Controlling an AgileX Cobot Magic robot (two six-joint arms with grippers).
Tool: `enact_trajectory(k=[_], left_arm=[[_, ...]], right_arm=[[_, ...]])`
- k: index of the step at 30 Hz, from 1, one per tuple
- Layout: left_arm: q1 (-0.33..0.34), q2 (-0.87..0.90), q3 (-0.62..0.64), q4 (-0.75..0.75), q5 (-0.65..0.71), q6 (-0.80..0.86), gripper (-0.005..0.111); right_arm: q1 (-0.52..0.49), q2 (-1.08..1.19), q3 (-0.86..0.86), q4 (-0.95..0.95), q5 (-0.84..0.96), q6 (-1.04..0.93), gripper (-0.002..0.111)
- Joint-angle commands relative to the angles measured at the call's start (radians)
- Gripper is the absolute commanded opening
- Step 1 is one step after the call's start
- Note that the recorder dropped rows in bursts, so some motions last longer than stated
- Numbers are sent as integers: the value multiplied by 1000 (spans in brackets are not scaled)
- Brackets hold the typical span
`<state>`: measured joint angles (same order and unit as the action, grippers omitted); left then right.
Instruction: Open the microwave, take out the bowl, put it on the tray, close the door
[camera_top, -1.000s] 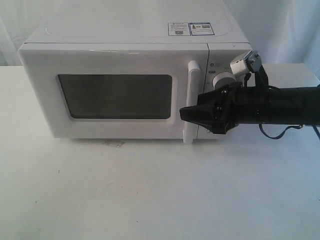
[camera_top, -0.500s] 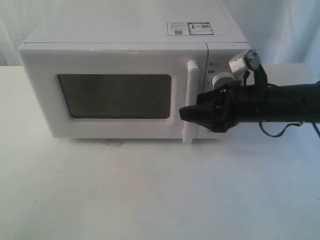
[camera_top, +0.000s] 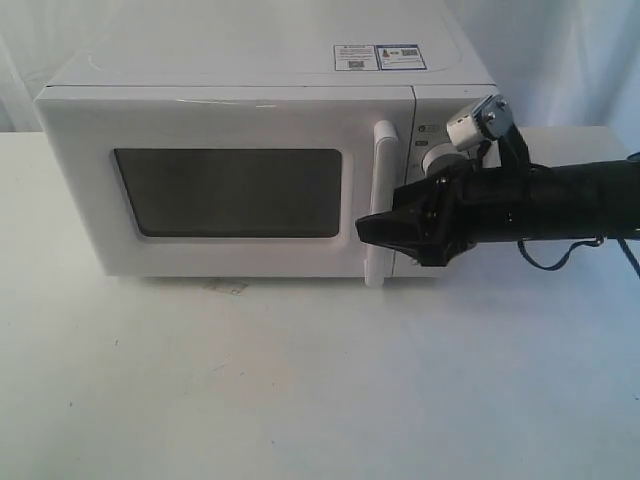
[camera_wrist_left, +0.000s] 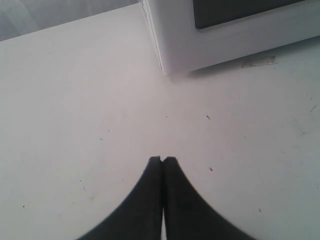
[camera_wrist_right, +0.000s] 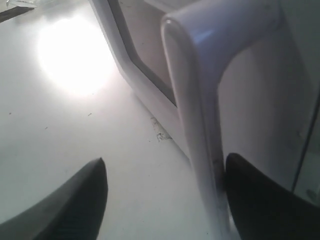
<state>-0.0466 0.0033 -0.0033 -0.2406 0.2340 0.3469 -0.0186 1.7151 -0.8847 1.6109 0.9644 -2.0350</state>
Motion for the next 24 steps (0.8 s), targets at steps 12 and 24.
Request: enact_trajectory(k=[12,24], left_arm=[[0,-3,3,-6,-1,-5,0],[0,-3,3,-6,-1,-5,0]], right_arm=[[28,-162,-6,-144,89,124,0],[-71,-166,158,-55,243,-102,0]])
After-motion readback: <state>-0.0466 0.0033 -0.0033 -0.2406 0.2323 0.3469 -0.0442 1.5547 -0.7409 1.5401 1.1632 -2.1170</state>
